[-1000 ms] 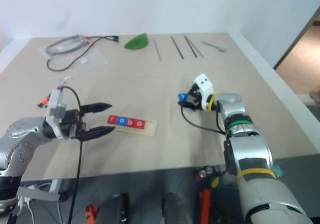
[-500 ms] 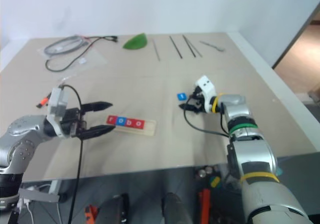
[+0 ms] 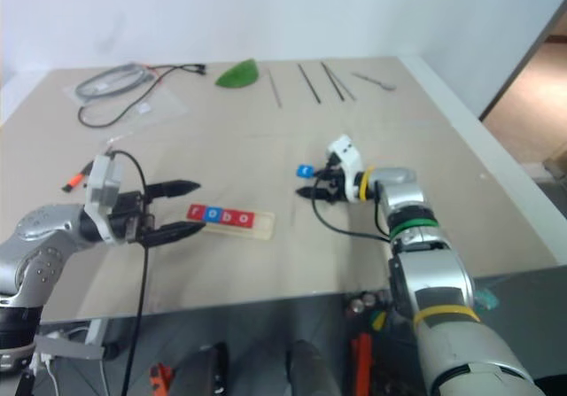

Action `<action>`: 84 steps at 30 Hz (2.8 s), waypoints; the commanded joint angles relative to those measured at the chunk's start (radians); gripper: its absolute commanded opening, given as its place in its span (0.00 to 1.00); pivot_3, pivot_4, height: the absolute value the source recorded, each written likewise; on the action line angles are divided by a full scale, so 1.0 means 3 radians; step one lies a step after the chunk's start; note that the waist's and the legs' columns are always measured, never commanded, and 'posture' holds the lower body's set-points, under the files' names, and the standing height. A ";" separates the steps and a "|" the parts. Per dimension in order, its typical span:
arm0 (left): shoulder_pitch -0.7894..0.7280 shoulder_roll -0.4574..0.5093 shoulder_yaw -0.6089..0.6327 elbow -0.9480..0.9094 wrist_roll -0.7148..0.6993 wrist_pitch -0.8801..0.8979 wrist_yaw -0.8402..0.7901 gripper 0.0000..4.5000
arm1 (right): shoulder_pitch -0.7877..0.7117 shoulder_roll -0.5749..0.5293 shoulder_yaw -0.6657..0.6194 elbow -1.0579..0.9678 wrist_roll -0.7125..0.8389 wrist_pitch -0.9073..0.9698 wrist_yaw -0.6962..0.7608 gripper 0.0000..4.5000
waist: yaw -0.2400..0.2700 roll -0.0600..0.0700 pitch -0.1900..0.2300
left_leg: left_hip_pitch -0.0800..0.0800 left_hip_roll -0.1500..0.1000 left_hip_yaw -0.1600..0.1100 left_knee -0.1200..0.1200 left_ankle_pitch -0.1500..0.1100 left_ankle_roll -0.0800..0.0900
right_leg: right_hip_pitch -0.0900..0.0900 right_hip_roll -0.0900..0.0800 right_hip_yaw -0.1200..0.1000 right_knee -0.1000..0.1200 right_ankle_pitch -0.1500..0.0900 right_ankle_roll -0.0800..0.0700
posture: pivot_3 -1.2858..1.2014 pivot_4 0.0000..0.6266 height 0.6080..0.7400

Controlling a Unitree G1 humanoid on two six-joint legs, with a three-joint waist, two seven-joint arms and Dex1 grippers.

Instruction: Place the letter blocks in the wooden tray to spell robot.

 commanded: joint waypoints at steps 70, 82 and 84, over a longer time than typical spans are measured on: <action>0.0520 0.0299 0.0304 -0.0148 0.0003 -0.0118 -0.0174 1.00 | 0.0847 -0.0643 0.0449 -0.2915 0.0408 0.0781 0.0723 0.26 | 0.0016 0.0001 0.0001 | 0.0000 0.0004 -0.0001 -0.0007 -0.0005 -0.0005 | -0.0006 0.0001 -0.0002 0.0001 -0.0014 -0.0014 | 0.52 0.24 1.00; 0.0637 0.0179 0.0317 -0.0210 0.0009 -0.0184 -0.0076 1.00 | 0.0869 -0.0609 0.1011 -0.3773 0.0281 0.1824 0.0297 0.26 | 0.0019 0.0001 0.0001 | 0.0001 0.0004 0.0006 0.0000 -0.0004 -0.0005 | -0.0009 -0.0004 -0.0001 0.0001 -0.0010 -0.0021 | 0.52 0.24 1.00; 0.0647 0.0163 0.0352 -0.0239 -0.0023 -0.0170 -0.0052 1.00 | 0.0865 -0.0622 0.1065 -0.3810 0.0252 0.1895 0.0248 0.26 | 0.0020 -0.0001 0.0000 | 0.0000 0.0004 0.0006 0.0000 -0.0005 -0.0005 | -0.0009 -0.0004 -0.0001 0.0000 -0.0011 -0.0020 | 0.52 0.24 1.00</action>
